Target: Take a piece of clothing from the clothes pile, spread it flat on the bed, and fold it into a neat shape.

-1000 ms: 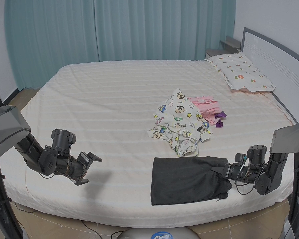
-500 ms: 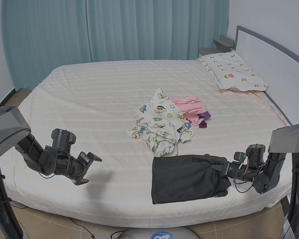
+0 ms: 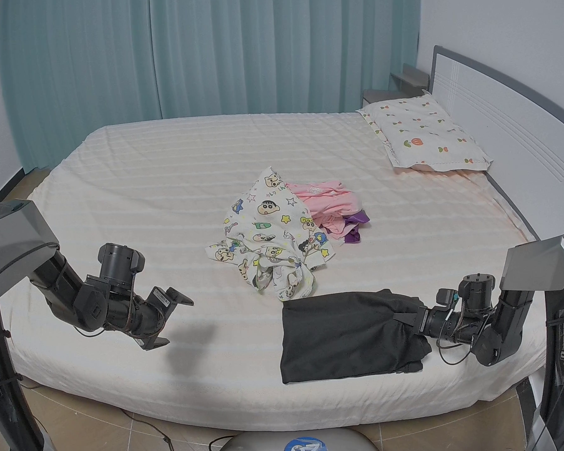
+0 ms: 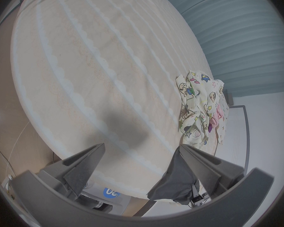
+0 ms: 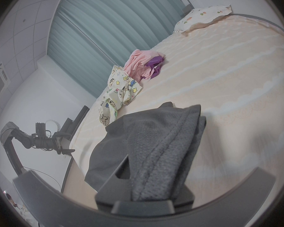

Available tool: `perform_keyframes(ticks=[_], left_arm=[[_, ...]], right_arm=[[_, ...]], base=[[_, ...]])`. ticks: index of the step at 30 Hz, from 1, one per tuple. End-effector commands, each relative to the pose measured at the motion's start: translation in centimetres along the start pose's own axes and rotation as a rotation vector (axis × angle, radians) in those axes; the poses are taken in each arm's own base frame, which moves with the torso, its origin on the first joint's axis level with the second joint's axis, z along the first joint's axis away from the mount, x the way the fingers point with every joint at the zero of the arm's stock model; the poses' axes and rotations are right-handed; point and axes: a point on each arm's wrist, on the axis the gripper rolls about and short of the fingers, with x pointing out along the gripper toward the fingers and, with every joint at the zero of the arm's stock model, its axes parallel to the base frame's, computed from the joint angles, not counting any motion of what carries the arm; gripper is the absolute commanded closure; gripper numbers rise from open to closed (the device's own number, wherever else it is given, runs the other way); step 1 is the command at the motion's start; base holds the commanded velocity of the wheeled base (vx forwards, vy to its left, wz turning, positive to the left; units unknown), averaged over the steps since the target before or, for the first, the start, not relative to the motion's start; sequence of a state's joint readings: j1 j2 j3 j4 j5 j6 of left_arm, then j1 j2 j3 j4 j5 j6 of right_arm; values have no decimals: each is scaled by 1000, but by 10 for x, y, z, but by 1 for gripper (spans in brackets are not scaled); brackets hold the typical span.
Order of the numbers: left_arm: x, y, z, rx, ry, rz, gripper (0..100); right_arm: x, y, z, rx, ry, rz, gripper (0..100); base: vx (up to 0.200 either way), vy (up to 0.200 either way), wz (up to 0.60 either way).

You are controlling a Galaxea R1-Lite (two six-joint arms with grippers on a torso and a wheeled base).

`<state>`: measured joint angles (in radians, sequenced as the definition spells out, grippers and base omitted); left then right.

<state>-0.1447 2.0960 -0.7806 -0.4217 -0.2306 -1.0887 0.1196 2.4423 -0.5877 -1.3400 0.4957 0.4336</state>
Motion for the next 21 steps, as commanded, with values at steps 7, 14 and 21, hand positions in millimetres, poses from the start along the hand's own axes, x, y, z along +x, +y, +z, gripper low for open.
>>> perform_keyframes(ticks=[7,14,21], left_arm=[[1,1,0,0,2,3,0],[1,0,-1,1,3,3,0],[2,1,-1,2,4,4,0]], right_arm=[[1,-3,-1,6,1,-5,100],[-1,-1,-6,13,26,-9,0],[-28,-21,14,53,-51,-78,0]], base=[[0,0,0],[0,0,0],[0,0,0]])
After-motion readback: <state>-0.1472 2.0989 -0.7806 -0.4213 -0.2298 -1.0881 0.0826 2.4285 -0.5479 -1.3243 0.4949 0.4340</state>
